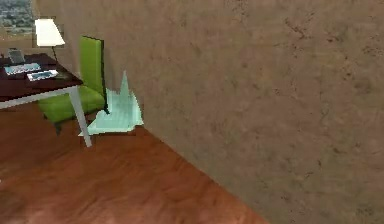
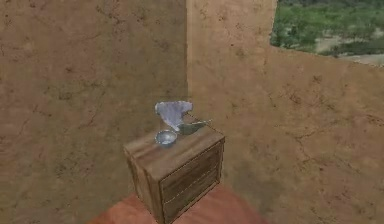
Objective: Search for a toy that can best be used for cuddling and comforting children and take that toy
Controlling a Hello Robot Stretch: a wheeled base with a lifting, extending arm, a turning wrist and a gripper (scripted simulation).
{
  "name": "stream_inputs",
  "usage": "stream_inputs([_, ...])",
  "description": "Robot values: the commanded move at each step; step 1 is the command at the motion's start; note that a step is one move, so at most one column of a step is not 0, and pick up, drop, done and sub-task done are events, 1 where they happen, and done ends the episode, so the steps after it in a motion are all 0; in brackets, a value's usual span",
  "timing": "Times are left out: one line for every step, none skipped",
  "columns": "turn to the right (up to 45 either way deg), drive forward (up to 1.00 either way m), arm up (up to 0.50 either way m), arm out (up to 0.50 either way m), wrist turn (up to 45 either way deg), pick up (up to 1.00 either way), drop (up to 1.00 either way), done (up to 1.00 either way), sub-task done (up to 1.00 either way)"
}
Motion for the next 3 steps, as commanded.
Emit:
stream_inputs([-42.0,0.0,0.0,0.0,0.0,0.0,0.0,0.0,0.0])
stream_inputs([0.0,0.65,0.0,0.0,0.0,0.0,0.0,0.0,0.0])
stream_inputs([-45.0,0.0,0.0,0.0,0.0,0.0,0.0,0.0,0.0])
